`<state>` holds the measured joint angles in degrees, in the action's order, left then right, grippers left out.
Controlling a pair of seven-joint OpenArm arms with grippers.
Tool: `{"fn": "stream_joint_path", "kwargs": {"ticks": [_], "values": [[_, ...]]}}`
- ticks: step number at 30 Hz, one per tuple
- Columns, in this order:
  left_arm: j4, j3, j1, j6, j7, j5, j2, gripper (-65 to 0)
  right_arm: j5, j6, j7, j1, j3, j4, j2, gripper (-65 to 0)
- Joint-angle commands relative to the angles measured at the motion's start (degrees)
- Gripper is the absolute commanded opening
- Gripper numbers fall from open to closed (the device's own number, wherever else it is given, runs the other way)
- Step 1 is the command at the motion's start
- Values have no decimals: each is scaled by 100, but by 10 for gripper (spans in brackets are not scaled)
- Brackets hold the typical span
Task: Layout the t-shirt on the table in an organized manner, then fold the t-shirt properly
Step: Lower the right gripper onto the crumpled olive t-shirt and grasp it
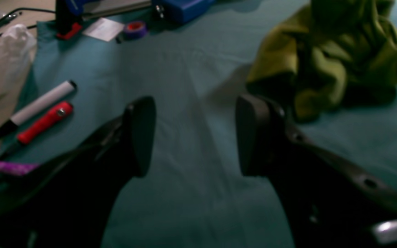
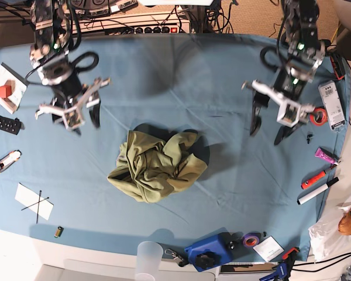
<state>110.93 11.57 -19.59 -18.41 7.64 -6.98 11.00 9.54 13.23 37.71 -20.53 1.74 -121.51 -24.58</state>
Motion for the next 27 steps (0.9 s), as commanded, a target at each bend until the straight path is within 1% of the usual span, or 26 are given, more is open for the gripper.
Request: {"fn": "stream_joint_path", "kwargs": {"ticks": [1, 5, 7, 9, 12, 14, 16, 17, 18, 20, 23, 24, 26, 27], "values": [[107, -50, 120, 76, -11, -57, 42, -281, 94, -50, -114, 151, 24, -105, -66, -371], [107, -87, 348, 188, 466, -48, 42, -281, 264, -13, -15, 442, 24, -81, -63, -371], [107, -90, 352, 354, 468, -48, 42, -281, 267, 37, -52, 551, 24, -9, -66, -371], [107, -90, 337, 363, 459, -48, 42, -281, 278, 125, -76, 713, 24, 166, -63, -372], [107, -90, 341, 356, 459, -48, 42, -281, 509, 398, 7, 1064, 24, 678, -61, -371], [107, -90, 339, 356, 459, -48, 42, -281, 603, 562, -24, 1303, 24, 1043, 0, -371], [107, -90, 339, 356, 459, -48, 42, -281, 608, 643, -326, 1495, 24, 1335, 94, -371], [107, -90, 339, 356, 459, -50, 39, -281, 603, 625, -608, 1547, 24, 1423, 138, -371], [107, -90, 339, 354, 459, -50, 39, -281, 605, 616, -739, 1565, 24, 1456, 166, -371], [107, -90, 339, 356, 459, -48, 42, -281, 605, 623, -839, 1563, 24, 1445, 227, -371], [107, -90, 341, 356, 457, -50, 42, -281, 579, 638, -804, 1563, 24, 1434, 411, -371], [107, -90, 341, 356, 457, -50, 42, -281, 516, 754, -763, 1565, 20, 1434, 450, -371], [107, -90, 341, 354, 457, -50, 39, -281, 310, 1220, -671, 1622, 7, 1438, 507, -371], [107, -90, 341, 350, 457, -50, 39, -281, 334, 1246, -505, 1665, -31, 1438, 522, -371]]}}
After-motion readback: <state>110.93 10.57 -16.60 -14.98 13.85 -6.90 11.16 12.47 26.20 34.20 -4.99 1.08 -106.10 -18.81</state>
